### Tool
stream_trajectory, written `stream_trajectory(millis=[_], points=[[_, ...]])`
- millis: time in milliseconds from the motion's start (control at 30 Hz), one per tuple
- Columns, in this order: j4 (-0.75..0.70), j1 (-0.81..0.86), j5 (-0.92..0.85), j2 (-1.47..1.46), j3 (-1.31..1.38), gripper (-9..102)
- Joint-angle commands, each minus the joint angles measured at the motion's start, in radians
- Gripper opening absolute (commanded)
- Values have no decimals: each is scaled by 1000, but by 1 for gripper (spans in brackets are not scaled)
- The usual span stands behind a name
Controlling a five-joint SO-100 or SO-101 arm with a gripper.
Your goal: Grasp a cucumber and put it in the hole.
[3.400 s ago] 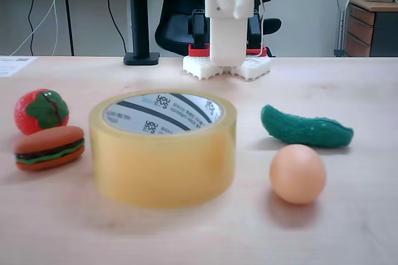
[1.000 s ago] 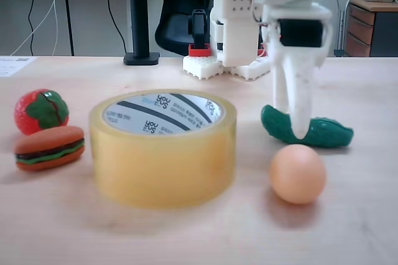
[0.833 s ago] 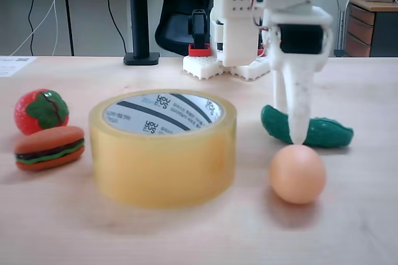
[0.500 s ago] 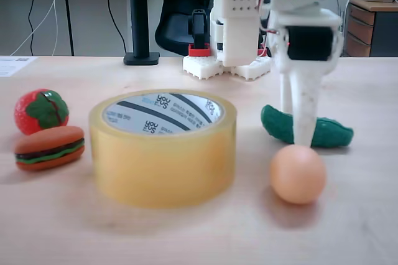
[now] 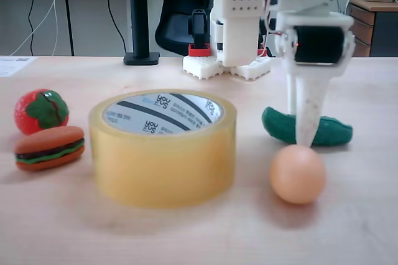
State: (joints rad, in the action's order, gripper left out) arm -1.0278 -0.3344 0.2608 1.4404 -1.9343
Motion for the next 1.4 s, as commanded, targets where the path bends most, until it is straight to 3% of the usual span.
stream_trajectory(millis=[0,500,1000,1200,1367], points=[[-5,-3,9,-9,-5,6],[-11,-2,44,38,-8,0],[-11,-2,167,371,6,0],[6,3,302,506,8,0],[46,21,520,598,28,0]])
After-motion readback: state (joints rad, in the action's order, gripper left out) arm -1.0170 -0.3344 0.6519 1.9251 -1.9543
